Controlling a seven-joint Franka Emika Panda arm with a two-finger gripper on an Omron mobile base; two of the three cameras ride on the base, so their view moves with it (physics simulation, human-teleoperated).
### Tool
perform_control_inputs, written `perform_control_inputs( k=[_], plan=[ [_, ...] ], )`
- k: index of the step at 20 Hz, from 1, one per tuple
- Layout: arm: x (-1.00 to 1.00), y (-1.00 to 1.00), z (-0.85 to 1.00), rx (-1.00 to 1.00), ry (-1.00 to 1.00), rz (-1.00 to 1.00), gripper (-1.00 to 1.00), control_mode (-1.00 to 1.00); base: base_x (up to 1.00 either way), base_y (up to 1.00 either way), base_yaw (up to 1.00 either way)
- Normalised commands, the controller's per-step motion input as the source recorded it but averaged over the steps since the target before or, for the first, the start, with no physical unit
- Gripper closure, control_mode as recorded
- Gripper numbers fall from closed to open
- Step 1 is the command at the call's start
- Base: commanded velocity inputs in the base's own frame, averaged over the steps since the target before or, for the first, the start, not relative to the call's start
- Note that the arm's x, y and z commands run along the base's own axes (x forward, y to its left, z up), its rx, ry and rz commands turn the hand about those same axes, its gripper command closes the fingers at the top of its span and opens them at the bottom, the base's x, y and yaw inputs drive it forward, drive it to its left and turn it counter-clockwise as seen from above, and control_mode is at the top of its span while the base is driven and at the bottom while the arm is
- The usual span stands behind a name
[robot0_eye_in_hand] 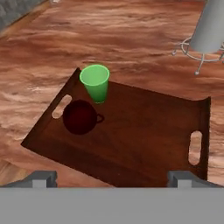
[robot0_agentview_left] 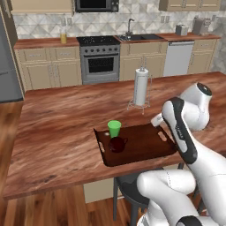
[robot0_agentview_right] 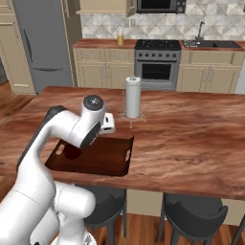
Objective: There is a tray on the dining counter. Grab the cup, mug, and pitcher and place them on the tray. The pitcher may be placed next to the tray if it cannot fit the tray.
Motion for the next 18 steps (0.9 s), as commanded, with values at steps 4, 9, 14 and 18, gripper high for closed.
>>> perform_control_inputs(
  k=[4,9,14,18],
  plan=[
    [-0.13,-0.22,0.31,-0.04,0.21,-0.38,-1.00,-1.00,0.00,0.00,0.00],
    [-0.18,-0.29,0.37,0.00,0.22,-0.39,-1.00,-1.00,0.00,0.00,0.00],
    [-0.19,-0.28,0.40,0.00,0.25,-0.39,-1.00,-1.00,0.00,0.00,0.00],
    [-0.15,-0.12,0.37,0.00,0.23,-0.23,-1.00,-1.00,0.00,0.00,0.00]
  ],
)
